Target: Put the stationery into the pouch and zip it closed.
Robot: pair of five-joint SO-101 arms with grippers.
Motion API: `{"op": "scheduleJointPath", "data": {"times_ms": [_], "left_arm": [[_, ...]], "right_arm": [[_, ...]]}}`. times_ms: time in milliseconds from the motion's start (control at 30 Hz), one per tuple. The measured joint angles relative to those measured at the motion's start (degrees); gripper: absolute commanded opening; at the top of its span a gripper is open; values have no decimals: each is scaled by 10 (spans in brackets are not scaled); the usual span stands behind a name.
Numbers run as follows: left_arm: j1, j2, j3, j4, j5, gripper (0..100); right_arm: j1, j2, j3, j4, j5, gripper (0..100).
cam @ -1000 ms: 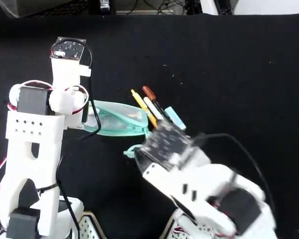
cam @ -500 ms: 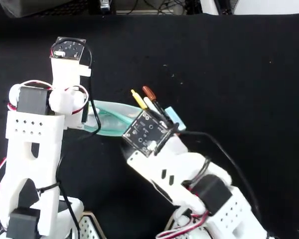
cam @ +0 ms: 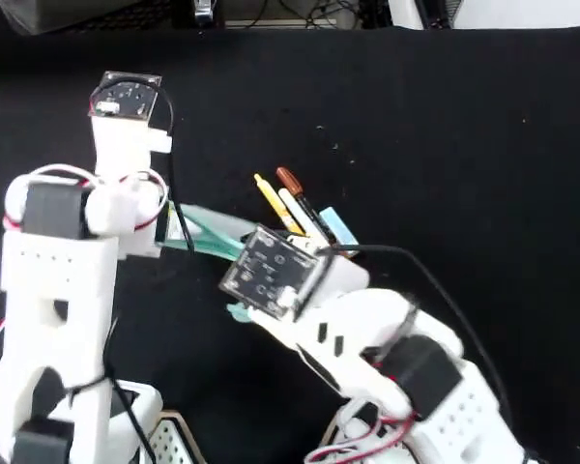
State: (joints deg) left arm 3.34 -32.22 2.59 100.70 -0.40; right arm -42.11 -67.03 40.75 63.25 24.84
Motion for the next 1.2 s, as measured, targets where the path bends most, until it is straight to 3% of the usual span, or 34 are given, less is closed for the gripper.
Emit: {"op": "scheduleJointPath", "data": {"times_ms": [200, 400, 700, 1033, 1200], "left_arm": [[-9, -135, 17, 0, 0, 152], [-67, -222, 17, 0, 0, 152], [-92, -158, 32, 0, 0, 152], [-97, -75, -137, 0, 0, 152], [-97, -68, -157, 0, 0, 152]], "right_arm": [[0, 23, -41, 28, 0, 11], [-1, 75, -66, 18, -2, 11], [-1, 111, -98, 21, -3, 11], [0, 111, -97, 30, -4, 11], [0, 111, -97, 30, -4, 11]]}}
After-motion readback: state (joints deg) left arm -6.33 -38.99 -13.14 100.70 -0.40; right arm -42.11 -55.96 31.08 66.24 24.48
